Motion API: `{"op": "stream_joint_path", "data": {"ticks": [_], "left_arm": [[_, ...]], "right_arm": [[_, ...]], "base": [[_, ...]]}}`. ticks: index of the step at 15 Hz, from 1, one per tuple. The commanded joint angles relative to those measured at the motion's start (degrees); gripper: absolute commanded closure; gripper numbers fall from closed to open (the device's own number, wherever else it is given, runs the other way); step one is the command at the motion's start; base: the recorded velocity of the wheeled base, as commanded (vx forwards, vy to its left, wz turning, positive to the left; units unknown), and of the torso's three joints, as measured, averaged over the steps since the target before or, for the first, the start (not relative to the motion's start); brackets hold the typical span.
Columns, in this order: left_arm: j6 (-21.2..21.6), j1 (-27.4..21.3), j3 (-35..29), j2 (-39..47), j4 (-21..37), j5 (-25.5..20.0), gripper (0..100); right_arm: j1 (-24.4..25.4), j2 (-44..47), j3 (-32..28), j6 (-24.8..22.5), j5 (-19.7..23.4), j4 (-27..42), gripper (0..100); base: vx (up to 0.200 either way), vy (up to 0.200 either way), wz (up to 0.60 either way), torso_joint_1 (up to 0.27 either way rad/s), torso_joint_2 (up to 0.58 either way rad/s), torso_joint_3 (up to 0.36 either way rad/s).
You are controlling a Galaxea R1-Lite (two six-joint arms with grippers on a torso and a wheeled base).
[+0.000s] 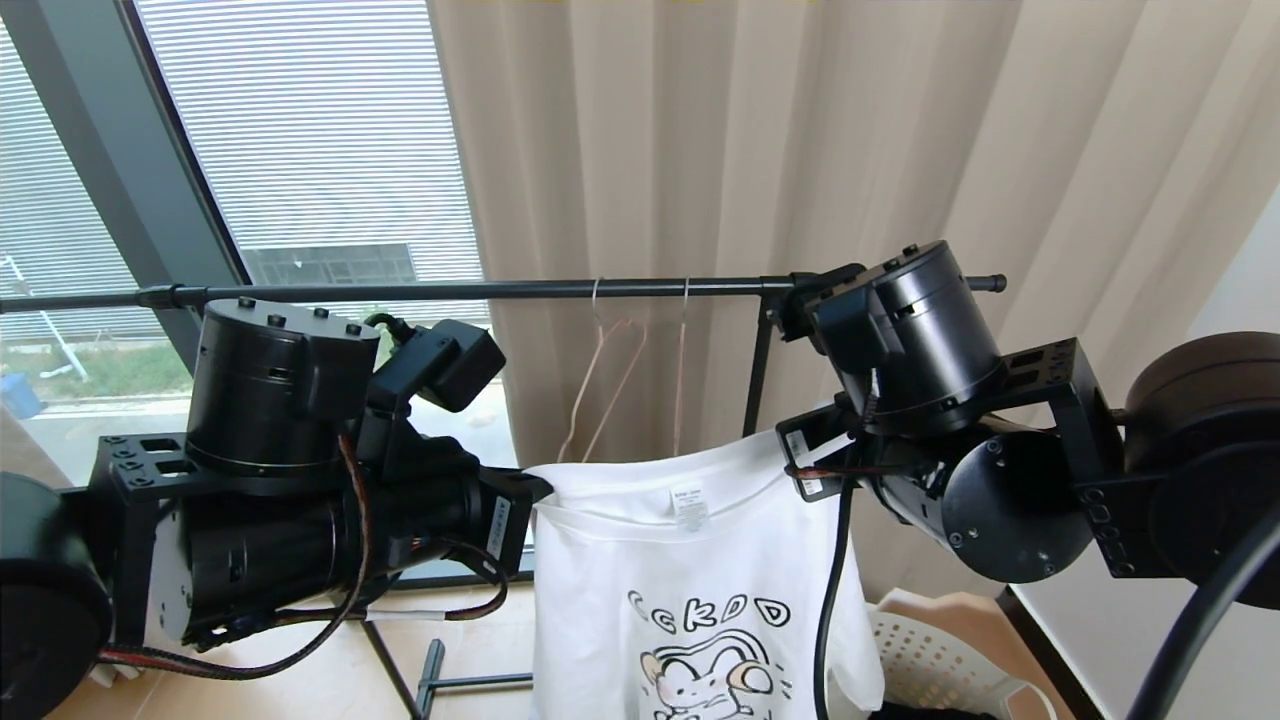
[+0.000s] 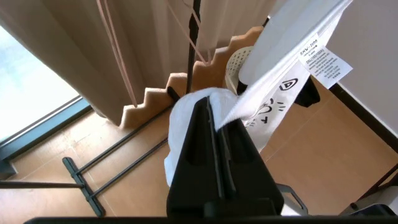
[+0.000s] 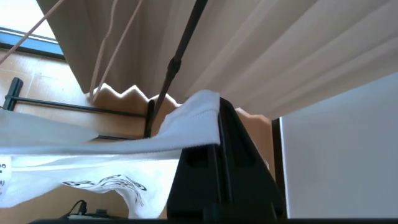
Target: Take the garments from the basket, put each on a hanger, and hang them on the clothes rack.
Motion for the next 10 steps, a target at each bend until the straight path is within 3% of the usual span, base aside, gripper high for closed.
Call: {"op": "stream_joint_path", "data": {"ticks": [1,5,6,10], "left_arm": [[0.0,-0.2,0.1,0.8,-0.1,0.0,100],[0.9,-0.3,0.3,0.7,-0.1,0.1,100],[1.4,-0.3,0.6,0.5,-0.1,0.0,0],[1.4,-0.3,1.3,0.4,-0.1,0.1,0]], "right_arm": [[-0.1,-0.7,0.4,-0.3,-0.6,0.0,100],[-1.8,-0.9,0.6,-0.9,-2.8,0.0,100],[-1.9,-0.9,0.6,-1.2,-3.1,0.0,100],[-2.0,-0.9,0.6,-1.3,-3.1,0.0,100]], "base": [[0.000,0.000,0.00,0.000,0.00,0.000],[0.000,0.000,0.00,0.000,0.00,0.000],[0.000,0.000,0.00,0.000,0.00,0.000],[0.000,0.000,0.00,0.000,0.00,0.000]]}}
